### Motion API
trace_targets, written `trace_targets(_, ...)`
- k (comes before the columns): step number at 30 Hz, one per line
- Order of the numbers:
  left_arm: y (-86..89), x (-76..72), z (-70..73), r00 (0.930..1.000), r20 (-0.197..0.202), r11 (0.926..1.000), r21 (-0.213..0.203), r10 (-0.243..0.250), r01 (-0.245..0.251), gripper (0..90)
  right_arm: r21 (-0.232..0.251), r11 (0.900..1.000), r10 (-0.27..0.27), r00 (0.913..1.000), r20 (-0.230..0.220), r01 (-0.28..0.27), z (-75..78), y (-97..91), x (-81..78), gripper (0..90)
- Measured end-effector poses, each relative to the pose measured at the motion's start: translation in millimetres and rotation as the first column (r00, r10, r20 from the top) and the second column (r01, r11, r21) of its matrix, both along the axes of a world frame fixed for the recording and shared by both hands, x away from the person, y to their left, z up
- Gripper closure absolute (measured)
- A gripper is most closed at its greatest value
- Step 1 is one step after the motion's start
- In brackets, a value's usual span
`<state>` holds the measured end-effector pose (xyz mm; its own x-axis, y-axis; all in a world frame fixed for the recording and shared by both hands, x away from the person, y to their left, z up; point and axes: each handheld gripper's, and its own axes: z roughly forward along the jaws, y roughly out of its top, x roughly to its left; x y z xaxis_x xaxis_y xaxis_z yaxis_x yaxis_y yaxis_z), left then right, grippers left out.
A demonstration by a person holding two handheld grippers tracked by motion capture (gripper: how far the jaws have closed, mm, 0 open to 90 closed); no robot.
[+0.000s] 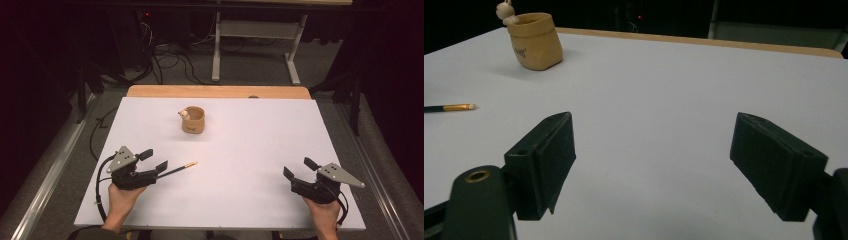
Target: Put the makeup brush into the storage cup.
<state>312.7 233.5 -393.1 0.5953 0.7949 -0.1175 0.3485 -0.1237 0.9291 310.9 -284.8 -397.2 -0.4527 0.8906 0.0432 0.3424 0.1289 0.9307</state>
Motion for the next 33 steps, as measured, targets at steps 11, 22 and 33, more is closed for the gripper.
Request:
trace_targets(11,-1.4,-0.3,0.2,1.0,0.005,1.0,0.005,-0.002,0.002,30.0,-0.004,1.0,0.009,1.0,-0.004,-0.009,-0.6,1.3,-2.7,21.1)
trace_targets(22,-1.1,-1.0,0.4,1.0,0.006,1.0,0.006,0.001,-0.001,29.8,-0.001,1.0,0.003,1.0,0.0,-0.003,-0.3,0.6,-3.7,21.6)
trace_targets(33,-0.7,-0.9,0.7,1.0,0.003,1.0,0.005,-0.002,0.002,29.9,-0.003,1.0,0.002,1.0,0.003,-0.002,-0.6,0.5,-4.3,21.8)
